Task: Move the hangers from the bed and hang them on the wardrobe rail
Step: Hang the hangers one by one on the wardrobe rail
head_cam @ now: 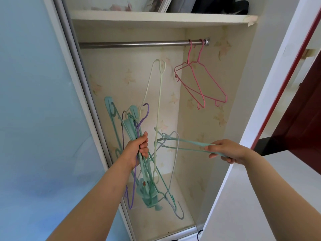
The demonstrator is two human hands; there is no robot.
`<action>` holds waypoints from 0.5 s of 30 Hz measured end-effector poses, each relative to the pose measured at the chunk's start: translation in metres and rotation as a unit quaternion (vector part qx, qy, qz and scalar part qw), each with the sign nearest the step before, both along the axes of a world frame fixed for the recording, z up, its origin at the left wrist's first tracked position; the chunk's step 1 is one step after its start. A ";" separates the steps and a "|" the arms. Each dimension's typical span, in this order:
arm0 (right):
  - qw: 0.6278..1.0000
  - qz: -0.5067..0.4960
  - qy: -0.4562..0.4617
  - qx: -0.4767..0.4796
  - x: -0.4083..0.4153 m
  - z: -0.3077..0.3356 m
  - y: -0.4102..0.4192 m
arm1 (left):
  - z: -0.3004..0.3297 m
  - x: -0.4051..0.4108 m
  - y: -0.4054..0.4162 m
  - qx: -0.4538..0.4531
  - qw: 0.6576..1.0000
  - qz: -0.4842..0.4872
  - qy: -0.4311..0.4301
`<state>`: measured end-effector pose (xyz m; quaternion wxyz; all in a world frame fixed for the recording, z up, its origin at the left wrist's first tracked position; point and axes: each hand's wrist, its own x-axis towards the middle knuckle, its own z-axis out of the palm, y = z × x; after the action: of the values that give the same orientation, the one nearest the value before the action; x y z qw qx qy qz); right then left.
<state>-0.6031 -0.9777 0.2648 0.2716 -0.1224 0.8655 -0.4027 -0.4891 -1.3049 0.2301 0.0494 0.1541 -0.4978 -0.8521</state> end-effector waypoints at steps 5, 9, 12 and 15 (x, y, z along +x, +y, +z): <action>1.000 0.012 0.004 -0.003 -0.001 0.004 0.004 | 0.001 0.001 -0.004 0.019 0.999 0.027 -0.005; 1.000 0.024 0.015 -0.009 -0.002 0.003 0.008 | -0.001 0.001 -0.007 0.008 1.000 0.021 -0.003; 0.999 0.033 0.005 -0.027 -0.002 0.000 0.013 | -0.003 0.001 -0.007 -0.009 1.000 0.004 0.001; 0.998 0.043 -0.007 -0.037 -0.002 -0.002 0.018 | -0.003 0.000 -0.008 -0.018 1.000 -0.022 0.000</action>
<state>-0.6054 -0.9597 0.2629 0.2899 -0.1672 0.8420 -0.4232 -0.4889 -1.3132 0.2266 0.0336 0.1427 -0.5164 -0.8437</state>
